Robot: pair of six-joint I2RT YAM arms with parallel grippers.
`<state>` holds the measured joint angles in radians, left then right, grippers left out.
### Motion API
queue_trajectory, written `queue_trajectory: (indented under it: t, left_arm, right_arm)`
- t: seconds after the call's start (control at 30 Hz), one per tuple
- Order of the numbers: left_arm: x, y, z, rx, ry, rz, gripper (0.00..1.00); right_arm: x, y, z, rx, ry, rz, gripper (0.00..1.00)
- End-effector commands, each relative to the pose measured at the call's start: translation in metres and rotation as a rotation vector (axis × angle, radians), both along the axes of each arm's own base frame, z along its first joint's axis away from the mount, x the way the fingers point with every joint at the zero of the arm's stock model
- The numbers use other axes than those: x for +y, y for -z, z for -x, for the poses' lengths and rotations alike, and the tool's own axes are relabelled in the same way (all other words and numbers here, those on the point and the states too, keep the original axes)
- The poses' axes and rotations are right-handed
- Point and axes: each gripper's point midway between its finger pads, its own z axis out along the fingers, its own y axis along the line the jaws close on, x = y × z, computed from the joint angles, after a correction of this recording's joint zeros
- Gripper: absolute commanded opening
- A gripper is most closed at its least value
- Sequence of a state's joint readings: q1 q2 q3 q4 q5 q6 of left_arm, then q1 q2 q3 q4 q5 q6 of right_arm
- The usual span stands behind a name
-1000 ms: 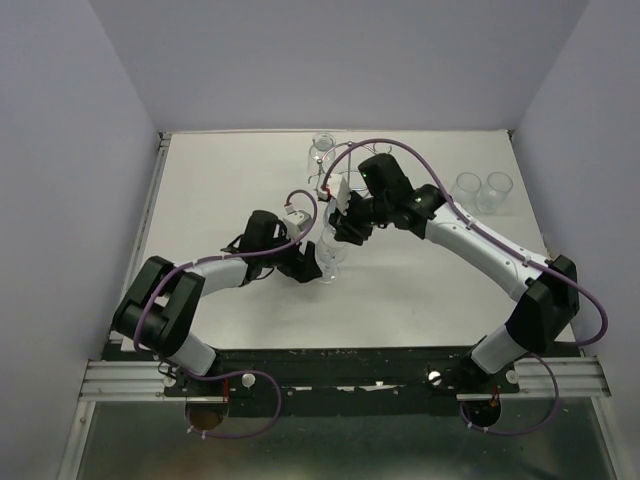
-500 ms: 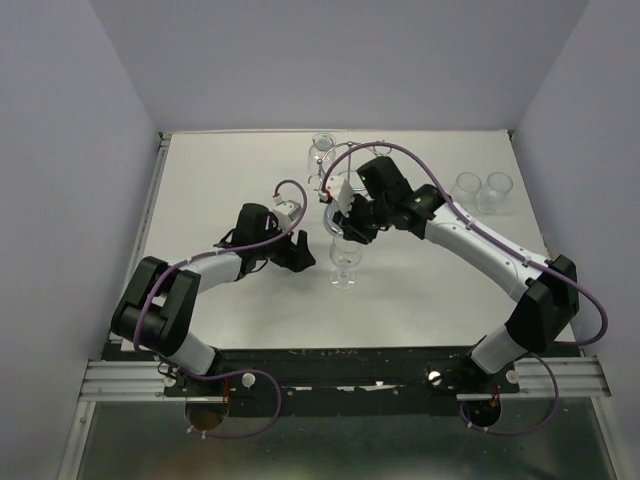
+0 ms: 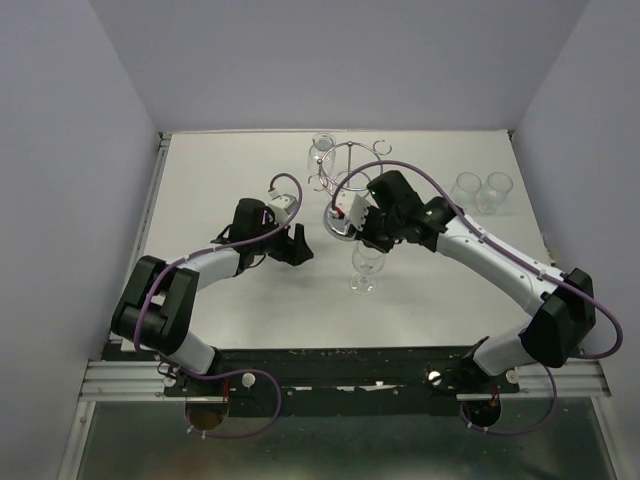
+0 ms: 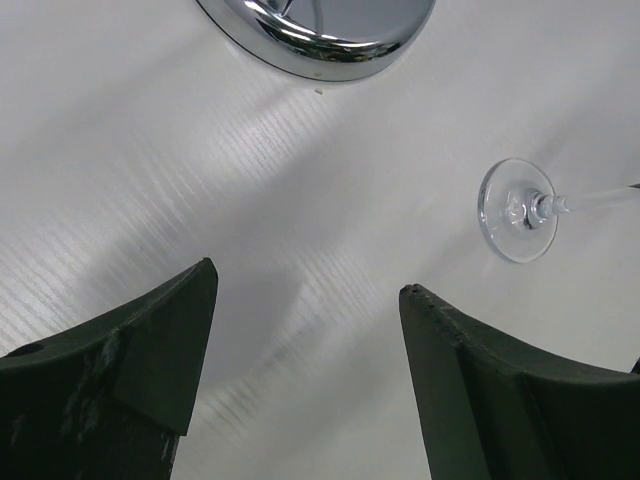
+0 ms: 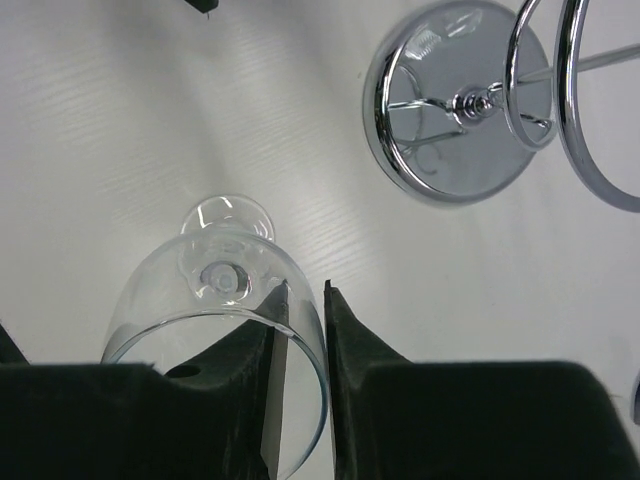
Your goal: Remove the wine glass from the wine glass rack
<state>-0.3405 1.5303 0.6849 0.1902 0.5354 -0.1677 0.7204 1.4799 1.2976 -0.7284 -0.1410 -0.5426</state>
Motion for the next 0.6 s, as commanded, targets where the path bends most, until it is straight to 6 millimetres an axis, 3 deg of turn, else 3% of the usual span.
queue_trajectory:
  t: [0.0,0.33,0.57]
  left_arm:
    - [0.000,-0.007,-0.012,-0.013,-0.015,0.007,0.86]
    - [0.000,-0.007,-0.015,0.001,-0.015,0.000,0.86]
    - [-0.002,-0.004,-0.015,0.020,-0.006,-0.002,0.86]
  right_arm:
    - [-0.026,0.004,0.004,-0.045,0.023,0.097,0.26]
    - [-0.076,0.021,0.005,-0.037,0.108,0.163,0.24]
    - [-0.112,0.027,-0.004,-0.001,0.218,0.185,0.25]
